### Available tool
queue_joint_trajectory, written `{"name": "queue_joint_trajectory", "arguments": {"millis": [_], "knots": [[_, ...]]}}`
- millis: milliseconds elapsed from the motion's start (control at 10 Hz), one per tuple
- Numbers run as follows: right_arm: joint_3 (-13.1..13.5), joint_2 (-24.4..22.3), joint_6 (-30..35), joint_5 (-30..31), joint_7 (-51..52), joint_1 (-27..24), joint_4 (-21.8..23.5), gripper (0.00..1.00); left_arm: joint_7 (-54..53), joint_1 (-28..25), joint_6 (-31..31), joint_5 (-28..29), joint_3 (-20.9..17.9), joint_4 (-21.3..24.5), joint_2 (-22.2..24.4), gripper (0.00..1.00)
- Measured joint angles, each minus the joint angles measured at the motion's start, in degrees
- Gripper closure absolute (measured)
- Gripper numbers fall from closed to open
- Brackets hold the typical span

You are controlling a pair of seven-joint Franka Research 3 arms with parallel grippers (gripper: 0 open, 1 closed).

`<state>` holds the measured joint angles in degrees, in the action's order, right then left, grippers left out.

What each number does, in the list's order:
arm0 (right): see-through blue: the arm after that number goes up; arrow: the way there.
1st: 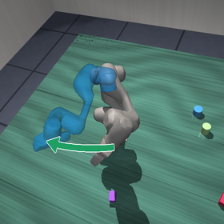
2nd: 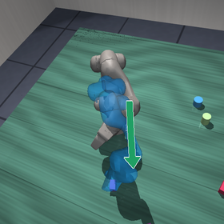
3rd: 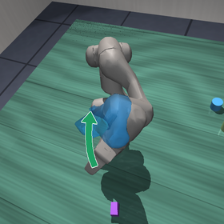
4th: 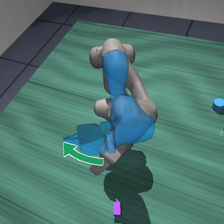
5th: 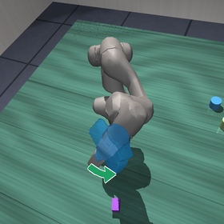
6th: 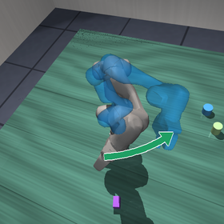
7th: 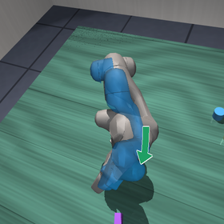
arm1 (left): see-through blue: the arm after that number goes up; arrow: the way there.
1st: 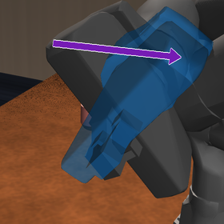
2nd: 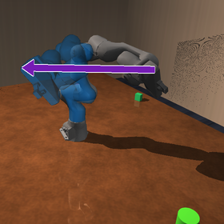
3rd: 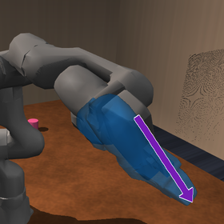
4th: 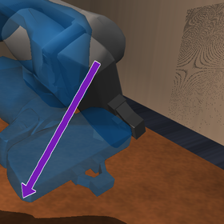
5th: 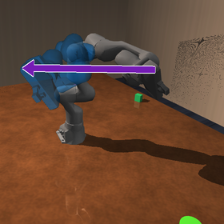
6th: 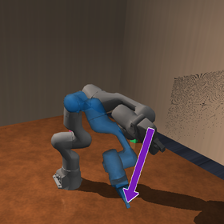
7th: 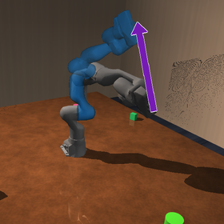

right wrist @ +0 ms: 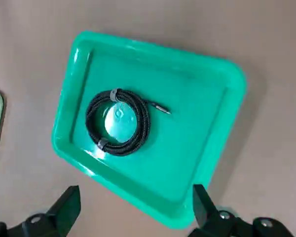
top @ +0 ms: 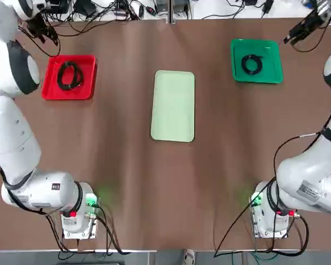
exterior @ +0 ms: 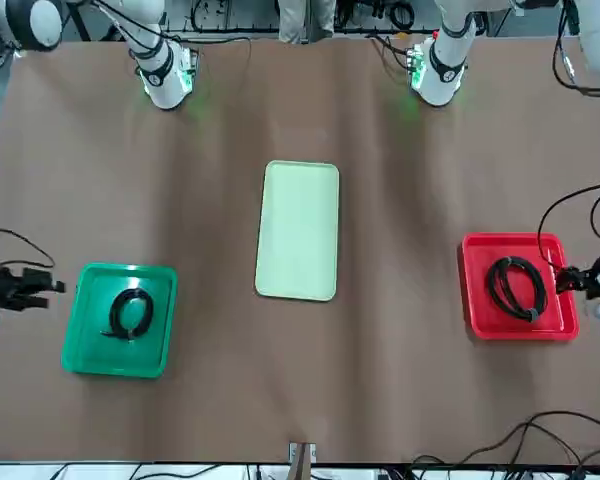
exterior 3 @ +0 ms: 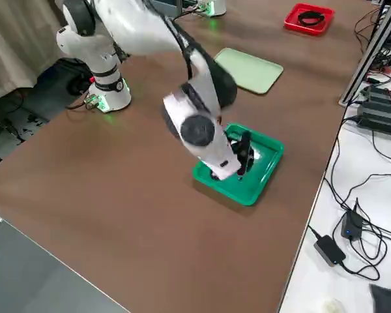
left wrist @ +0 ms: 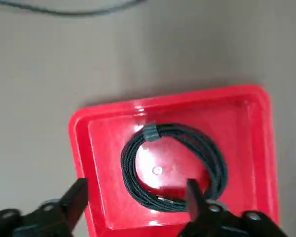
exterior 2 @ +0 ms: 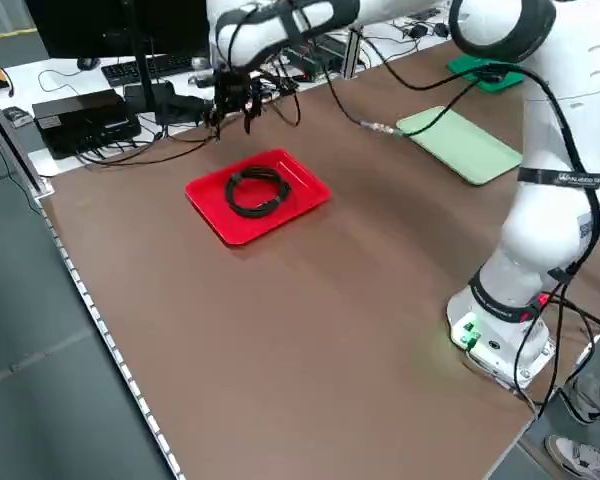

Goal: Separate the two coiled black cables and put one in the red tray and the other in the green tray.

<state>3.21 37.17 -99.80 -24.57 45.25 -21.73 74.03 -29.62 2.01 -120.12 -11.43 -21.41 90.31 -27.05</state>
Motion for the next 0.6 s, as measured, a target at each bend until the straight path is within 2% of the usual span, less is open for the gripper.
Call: {"name": "queue_joint_trajectory", "arguments": {"millis": [100, 300, 500, 600], "knots": [[0.0, -4.3, 0.9, 1.9, -5.3, 0.4, -0.2, 0.00, 4.5, 0.2, 2.2, 0.0, 1.8, 0.0, 3.2, 0.00], [-0.3, -12.6, 6.0, 7.3, -19.0, 3.7, -0.2, 0.00, 13.1, 0.7, 7.3, 0.4, 5.8, -0.2, 9.6, 0.00], [-0.5, -18.7, 7.2, 12.7, -33.3, 9.9, -0.1, 0.00, 20.7, 0.7, 13.1, 7.0, 11.0, -0.4, 15.8, 0.00], [-0.6, -20.8, 8.0, 13.5, -38.7, 12.2, 0.0, 0.00, 24.8, 0.7, 16.2, 10.6, 14.2, -0.5, 19.2, 0.00]]}}
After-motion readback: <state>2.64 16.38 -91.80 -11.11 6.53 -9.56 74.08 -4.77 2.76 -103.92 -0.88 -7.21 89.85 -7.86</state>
